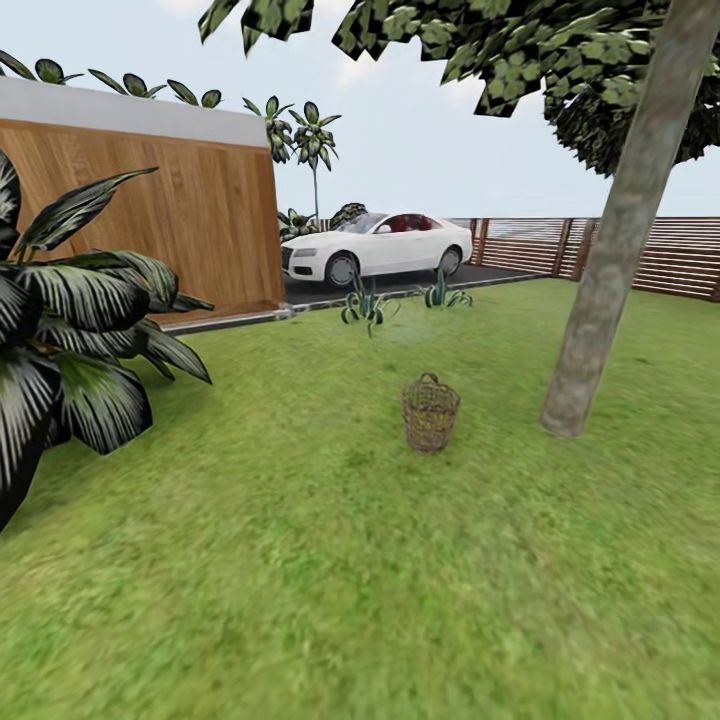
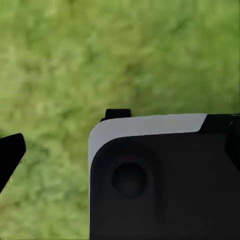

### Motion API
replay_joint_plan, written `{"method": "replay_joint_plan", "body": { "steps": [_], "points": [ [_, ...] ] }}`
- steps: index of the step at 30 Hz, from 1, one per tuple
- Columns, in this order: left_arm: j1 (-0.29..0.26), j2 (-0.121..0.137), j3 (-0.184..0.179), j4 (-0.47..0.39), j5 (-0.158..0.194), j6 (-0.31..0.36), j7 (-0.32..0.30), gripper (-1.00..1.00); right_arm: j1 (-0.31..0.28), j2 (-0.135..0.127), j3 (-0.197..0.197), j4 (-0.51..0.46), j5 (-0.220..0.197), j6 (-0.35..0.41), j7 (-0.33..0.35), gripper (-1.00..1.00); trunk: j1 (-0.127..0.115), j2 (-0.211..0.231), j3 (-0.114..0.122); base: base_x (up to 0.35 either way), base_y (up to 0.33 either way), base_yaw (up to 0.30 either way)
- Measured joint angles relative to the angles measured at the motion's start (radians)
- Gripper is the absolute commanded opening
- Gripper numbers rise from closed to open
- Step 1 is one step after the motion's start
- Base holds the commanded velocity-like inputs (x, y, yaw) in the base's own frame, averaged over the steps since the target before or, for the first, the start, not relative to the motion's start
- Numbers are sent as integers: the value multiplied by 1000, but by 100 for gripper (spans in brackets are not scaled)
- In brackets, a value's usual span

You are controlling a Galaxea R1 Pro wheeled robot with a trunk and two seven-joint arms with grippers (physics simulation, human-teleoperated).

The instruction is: Take the three Easter eggs out of the wicker basket on the lawn in the garden, then place them on the lawn next to a single tree (choose any tree) so that all three eggs are next to the same tree and none are left in the basket.

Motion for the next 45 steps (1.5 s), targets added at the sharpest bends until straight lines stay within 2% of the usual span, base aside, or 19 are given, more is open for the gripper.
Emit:
{"method": "replay_joint_plan", "body": {
  "steps": [12, 31, 45],
  "points": [
    [0, 0, 0, 0, 0, -3, 0, 100, 0, 0, -1, 0, 0, -1, 0, 100, 0, 0, 0, 269, 217, -25],
    [0, 1, 0, 0, -1, -21, 0, 100, 0, 0, -1, 0, 0, -1, 0, 100, 0, 0, 0, 285, 199, -234],
    [0, 1, 0, 0, -1, -23, 0, 100, 0, 0, -1, 0, 0, -1, 0, 100, 0, 0, 0, 299, 178, -19]
  ]
}}
